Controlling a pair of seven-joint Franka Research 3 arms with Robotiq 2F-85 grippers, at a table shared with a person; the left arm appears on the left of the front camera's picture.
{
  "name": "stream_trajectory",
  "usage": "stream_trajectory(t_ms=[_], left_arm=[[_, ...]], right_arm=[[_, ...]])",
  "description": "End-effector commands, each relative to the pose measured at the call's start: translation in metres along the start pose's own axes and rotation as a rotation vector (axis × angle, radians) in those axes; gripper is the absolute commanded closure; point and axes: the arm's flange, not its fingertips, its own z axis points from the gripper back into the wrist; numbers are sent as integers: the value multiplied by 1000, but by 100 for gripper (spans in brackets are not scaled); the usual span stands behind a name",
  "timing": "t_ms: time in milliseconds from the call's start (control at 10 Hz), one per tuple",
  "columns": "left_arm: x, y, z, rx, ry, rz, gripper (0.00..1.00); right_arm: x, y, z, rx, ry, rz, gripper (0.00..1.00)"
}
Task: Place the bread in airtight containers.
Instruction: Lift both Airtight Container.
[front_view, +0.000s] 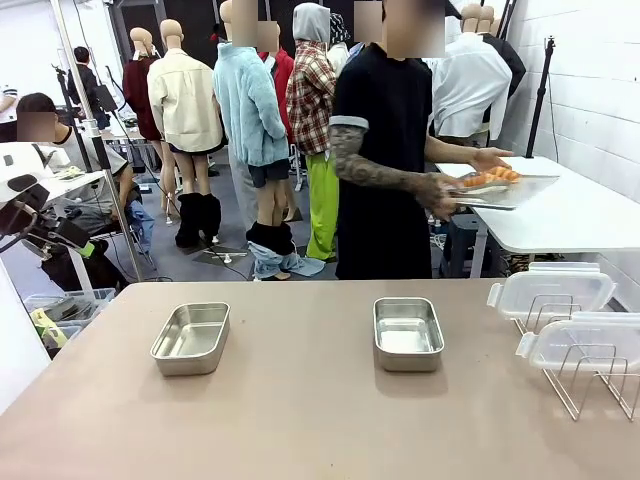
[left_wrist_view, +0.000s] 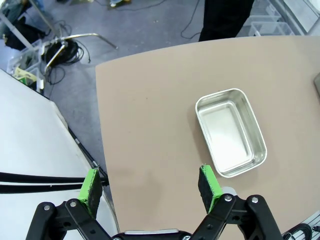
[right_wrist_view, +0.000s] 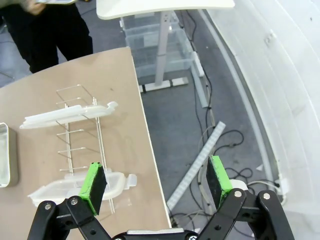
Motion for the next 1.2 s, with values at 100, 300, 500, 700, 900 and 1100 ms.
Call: stream_trajectory(t_ms=[100,300,500,700,900,1100], left_arm=[[1,2,-1,15,-5,-2,0],[1,2,-1,15,-5,-2,0],[1,2,-1,15,-5,-2,0],[1,2,-1,15,-5,-2,0],[1,2,-1,15,-5,-2,0],[1,2,-1,15,-5,-2,0]], right_arm=[[-1,2,0,5,12,15,0],[-1,2,0,5,12,15,0],[-1,2,0,5,12,15,0],[-1,2,0,5,12,15,0],[-1,2,0,5,12,15,0],[-1,2,0,5,12,15,0]])
